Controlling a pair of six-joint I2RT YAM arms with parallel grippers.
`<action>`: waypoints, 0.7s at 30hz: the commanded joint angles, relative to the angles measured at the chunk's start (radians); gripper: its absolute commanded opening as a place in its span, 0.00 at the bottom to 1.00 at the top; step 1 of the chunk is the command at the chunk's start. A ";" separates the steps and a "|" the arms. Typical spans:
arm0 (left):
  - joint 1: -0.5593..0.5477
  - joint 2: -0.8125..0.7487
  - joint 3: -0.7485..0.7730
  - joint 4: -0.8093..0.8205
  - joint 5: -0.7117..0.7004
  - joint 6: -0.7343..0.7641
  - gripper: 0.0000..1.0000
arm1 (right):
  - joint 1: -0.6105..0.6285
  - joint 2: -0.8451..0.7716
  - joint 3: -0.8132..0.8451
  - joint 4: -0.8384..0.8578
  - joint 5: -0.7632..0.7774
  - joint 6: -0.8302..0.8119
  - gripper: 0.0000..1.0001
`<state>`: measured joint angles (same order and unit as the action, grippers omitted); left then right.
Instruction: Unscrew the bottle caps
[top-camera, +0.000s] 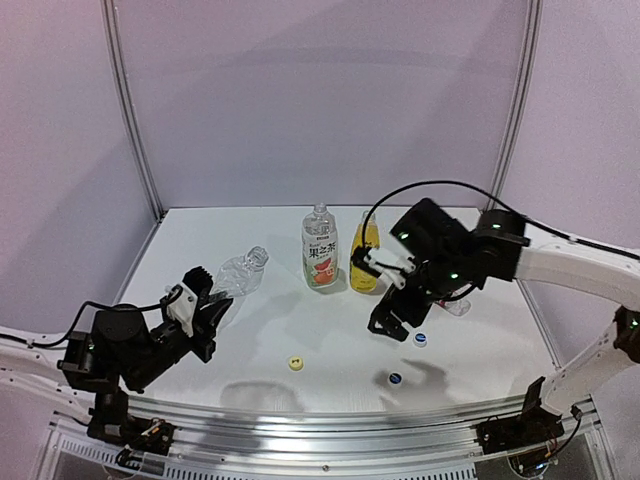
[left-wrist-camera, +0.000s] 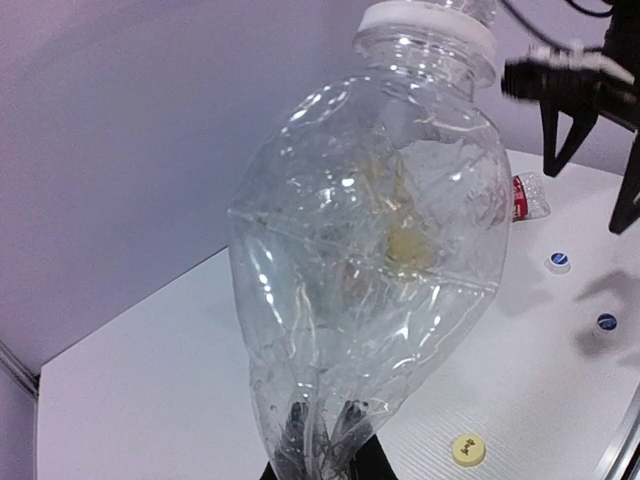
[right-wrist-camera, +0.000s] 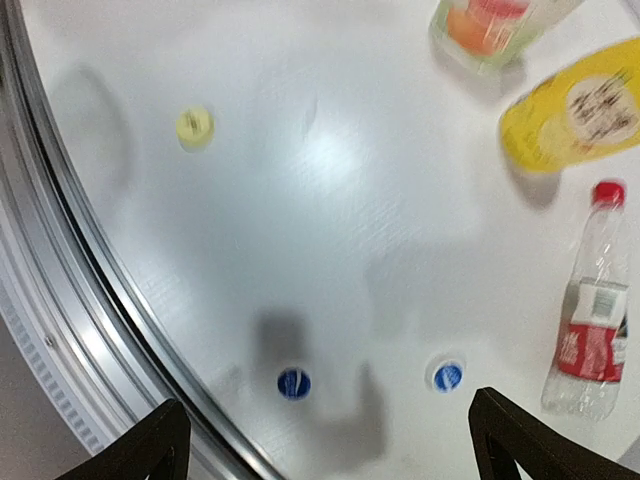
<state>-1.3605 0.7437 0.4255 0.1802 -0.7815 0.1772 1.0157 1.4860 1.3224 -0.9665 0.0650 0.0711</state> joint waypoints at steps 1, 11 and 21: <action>0.042 -0.024 -0.041 0.055 0.116 -0.098 0.00 | -0.055 -0.219 -0.184 0.446 -0.136 0.000 0.99; 0.148 0.004 -0.114 0.214 0.415 -0.210 0.00 | -0.067 -0.376 -0.560 1.156 -0.544 0.087 0.93; 0.159 0.219 -0.048 0.270 0.587 -0.274 0.00 | -0.060 -0.263 -0.608 1.517 -0.701 0.282 0.96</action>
<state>-1.2133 0.9134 0.3336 0.3927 -0.3016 -0.0498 0.9516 1.2060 0.7277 0.3321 -0.5499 0.2504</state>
